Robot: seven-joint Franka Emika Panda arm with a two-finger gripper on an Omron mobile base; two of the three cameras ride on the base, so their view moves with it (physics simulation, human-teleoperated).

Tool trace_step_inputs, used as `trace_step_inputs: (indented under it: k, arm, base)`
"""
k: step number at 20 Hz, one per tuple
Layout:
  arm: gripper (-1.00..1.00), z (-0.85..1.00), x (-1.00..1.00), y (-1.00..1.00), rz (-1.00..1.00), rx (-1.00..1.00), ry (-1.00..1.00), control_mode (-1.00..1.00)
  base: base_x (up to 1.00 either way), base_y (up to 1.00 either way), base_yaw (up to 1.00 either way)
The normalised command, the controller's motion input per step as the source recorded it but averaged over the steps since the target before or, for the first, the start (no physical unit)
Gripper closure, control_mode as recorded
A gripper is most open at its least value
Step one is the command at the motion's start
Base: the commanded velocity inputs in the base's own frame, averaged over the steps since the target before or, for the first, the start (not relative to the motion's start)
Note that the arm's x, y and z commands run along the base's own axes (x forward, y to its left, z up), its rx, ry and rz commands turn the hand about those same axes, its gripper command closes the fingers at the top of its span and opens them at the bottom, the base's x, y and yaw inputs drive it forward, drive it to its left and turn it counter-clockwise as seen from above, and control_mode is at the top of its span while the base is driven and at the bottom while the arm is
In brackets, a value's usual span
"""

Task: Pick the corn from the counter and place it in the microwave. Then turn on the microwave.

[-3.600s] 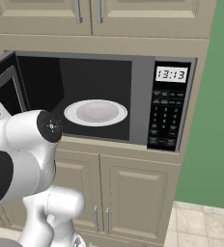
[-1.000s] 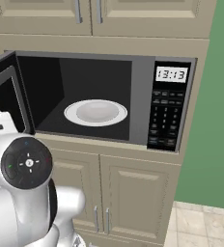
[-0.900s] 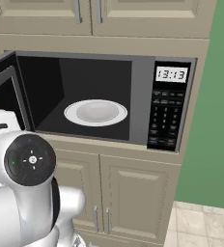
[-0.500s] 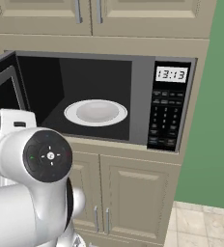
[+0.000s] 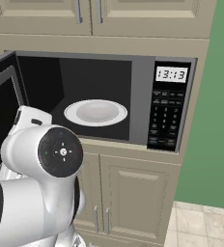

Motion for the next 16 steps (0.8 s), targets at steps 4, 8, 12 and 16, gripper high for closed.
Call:
trace_step_inputs:
  k: [4, 8, 12, 16]
  arm:
    - [-1.00, 0.00, 0.12, 0.00, -0.17, 0.12, 0.21, -1.00]
    - [-1.00, 0.00, 0.12, -0.05, -0.19, 0.12, 0.24, -1.00]
    - [-1.00, 0.00, 0.09, -0.10, -0.19, 0.12, 0.25, -1.00]
    - [-1.00, 0.00, 0.08, -0.13, -0.18, 0.11, 0.29, -1.00]
  base:
    - [0.00, 0.00, 0.00]
    - [0.00, 0.00, 0.00]
    - [0.00, 0.00, 0.00]
    - [0.00, 0.00, 0.00]
